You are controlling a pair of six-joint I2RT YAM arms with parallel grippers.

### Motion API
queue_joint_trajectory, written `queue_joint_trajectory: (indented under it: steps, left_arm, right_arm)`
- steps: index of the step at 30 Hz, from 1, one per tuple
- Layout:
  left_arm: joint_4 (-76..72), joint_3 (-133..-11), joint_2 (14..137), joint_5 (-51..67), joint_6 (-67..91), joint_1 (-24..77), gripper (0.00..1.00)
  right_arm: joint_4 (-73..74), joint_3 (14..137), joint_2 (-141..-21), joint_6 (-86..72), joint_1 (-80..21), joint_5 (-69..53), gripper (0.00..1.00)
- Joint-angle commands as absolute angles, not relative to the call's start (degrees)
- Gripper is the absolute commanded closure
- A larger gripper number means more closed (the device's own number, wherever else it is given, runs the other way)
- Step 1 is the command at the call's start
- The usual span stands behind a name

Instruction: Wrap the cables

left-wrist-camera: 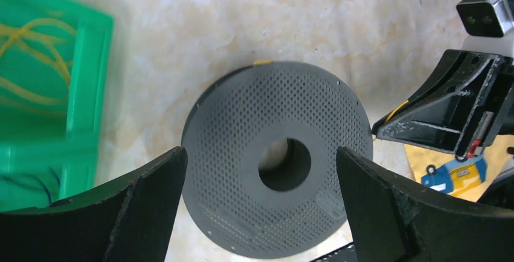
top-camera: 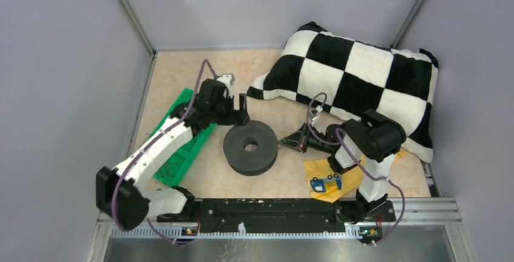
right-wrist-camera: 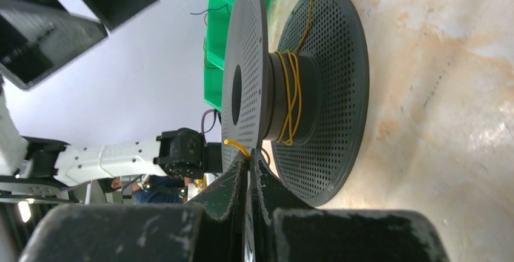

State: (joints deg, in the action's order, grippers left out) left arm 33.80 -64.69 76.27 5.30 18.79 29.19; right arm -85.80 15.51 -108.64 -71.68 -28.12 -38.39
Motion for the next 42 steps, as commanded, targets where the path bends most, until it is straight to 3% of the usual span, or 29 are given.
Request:
queue_joint_trajectory:
  steps: [1,5,16,42]
  left_arm:
    - [32.7,-56.5,64.8,-6.0,33.9,32.1,0.03]
    - [34.6,-52.0,61.7,-12.3,37.0,34.5,0.04]
    - [22.2,-46.3,69.2,-6.4,32.5,35.1,0.04]
    - [6.9,-54.0,89.3,11.2,25.6,36.7,0.03]
  right_arm:
    - [-90.8,17.9,-109.5,-69.8,-28.6,-39.4,1.00]
    - [-88.7,18.5,-109.5,-68.9,-28.6,-39.3,1.00]
    - [-85.2,17.0,-109.1,-66.6,-28.5,-37.4,1.00]
    - [-73.8,19.2,-108.3,-60.7,-26.7,-37.0,1.00]
